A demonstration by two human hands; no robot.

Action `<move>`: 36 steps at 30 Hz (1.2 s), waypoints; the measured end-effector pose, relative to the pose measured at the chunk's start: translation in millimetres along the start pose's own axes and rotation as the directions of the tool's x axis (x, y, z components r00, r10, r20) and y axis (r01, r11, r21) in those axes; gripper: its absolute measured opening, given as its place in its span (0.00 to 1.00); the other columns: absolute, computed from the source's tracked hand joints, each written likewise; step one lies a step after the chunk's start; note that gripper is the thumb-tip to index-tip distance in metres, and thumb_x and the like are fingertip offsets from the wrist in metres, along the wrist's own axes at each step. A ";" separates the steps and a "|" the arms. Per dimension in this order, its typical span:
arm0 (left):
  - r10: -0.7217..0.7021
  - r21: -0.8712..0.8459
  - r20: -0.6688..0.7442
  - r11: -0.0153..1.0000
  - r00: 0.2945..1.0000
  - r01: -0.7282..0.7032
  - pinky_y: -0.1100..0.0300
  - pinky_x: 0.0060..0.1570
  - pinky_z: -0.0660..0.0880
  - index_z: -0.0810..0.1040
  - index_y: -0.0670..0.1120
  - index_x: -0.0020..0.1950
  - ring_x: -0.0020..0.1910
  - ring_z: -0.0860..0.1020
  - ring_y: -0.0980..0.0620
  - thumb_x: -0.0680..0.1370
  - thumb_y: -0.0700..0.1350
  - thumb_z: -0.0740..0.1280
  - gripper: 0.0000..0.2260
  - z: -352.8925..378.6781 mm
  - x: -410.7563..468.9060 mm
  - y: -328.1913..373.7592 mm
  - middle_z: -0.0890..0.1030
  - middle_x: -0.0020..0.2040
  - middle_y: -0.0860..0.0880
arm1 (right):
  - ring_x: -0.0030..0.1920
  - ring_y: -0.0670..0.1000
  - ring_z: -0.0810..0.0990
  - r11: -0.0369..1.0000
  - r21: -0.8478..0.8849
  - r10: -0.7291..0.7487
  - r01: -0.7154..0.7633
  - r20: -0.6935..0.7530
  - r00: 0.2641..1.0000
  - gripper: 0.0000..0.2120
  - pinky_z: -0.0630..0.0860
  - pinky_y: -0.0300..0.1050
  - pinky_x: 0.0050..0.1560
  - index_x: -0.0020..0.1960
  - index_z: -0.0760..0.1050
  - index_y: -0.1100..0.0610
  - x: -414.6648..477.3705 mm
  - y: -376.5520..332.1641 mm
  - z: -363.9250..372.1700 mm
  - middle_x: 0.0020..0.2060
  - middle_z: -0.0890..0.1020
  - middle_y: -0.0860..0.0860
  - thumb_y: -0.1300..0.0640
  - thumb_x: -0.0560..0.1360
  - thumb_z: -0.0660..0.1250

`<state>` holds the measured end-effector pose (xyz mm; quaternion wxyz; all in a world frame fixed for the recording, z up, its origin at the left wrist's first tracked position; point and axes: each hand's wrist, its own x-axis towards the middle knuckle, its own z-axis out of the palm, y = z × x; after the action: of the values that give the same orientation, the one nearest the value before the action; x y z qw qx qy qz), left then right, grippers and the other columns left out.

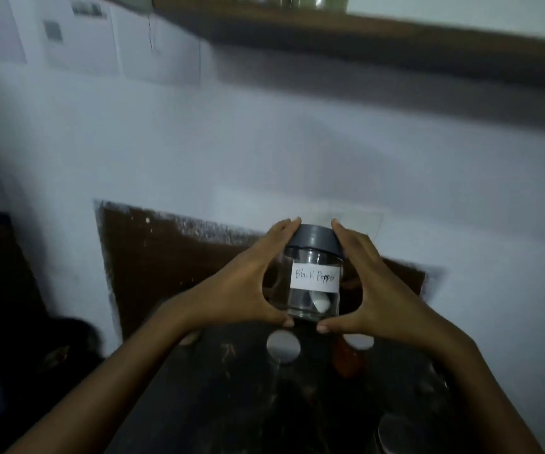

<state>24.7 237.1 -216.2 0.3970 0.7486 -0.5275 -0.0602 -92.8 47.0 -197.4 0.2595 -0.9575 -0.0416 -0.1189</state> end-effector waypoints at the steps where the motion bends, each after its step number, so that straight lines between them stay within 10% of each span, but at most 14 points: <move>1: 0.018 0.017 -0.014 1.000 1.000 -0.018 0.54 0.72 0.60 0.41 0.61 0.75 0.75 0.50 0.62 0.64 0.46 0.79 0.55 -8.8 7.3 3.5 0.46 0.76 0.61 | 0.62 0.36 0.61 0.999 -0.024 -0.023 0.022 -0.035 0.999 0.60 0.64 0.28 0.57 0.69 0.36 0.35 6.3 -2.9 -9.8 0.66 0.51 0.31 0.47 0.57 0.80; 13: 0.356 0.313 -0.172 0.904 0.918 -0.292 0.60 0.58 0.75 0.34 0.59 0.74 0.65 0.44 0.80 0.69 0.41 0.75 0.54 -110.2 97.0 81.4 0.31 0.73 0.64 | 0.54 0.48 0.76 0.856 -0.496 -0.358 0.143 -0.371 0.857 0.60 0.80 0.46 0.45 0.73 0.35 0.40 69.0 -55.2 -132.9 0.72 0.47 0.35 0.39 0.57 0.76; 19: 0.475 0.505 -0.267 0.810 0.839 -0.298 0.83 0.61 0.51 0.33 0.53 0.75 0.72 0.42 0.67 0.72 0.48 0.73 0.50 -156.6 132.8 111.7 0.34 0.75 0.60 | 0.55 0.47 0.75 0.813 -0.550 -0.497 0.192 -0.482 0.721 0.59 0.80 0.52 0.44 0.75 0.43 0.46 99.4 -74.5 -192.5 0.70 0.56 0.43 0.44 0.56 0.78; 25: 0.364 0.650 -0.342 0.757 0.867 -0.062 0.50 0.74 0.39 0.34 0.46 0.75 0.74 0.36 0.55 0.76 0.53 0.66 0.44 -181.6 169.4 95.3 0.34 0.76 0.51 | 0.53 0.51 0.76 0.799 -0.589 -0.492 0.118 -0.528 0.692 0.58 0.80 0.55 0.43 0.75 0.46 0.46 130.7 -73.9 -243.2 0.70 0.56 0.44 0.46 0.56 0.78; 29: 0.138 0.668 -0.355 0.730 0.925 0.147 0.44 0.70 0.33 0.31 0.43 0.74 0.73 0.30 0.47 0.75 0.57 0.65 0.47 -176.4 191.8 67.2 0.29 0.74 0.44 | 0.53 0.55 0.76 0.786 -0.618 -0.412 -0.012 -0.539 0.735 0.58 0.78 0.54 0.45 0.75 0.45 0.49 152.3 -65.9 -263.3 0.71 0.55 0.46 0.46 0.57 0.78; 36: 0.215 0.753 -0.384 0.635 0.898 0.170 0.44 0.68 0.31 0.25 0.46 0.69 0.71 0.27 0.47 0.71 0.63 0.66 0.52 -173.9 201.7 45.2 0.26 0.72 0.46 | 0.50 0.60 0.77 0.782 -0.613 -0.292 -0.115 -0.522 0.801 0.55 0.76 0.52 0.46 0.75 0.44 0.49 182.9 -47.8 -263.2 0.72 0.52 0.47 0.50 0.59 0.77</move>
<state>167.7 154.6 -2.2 0.1479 0.8319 -0.4075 0.3463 23.3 -41.9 91.8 -0.0746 -0.8989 0.0351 -0.4304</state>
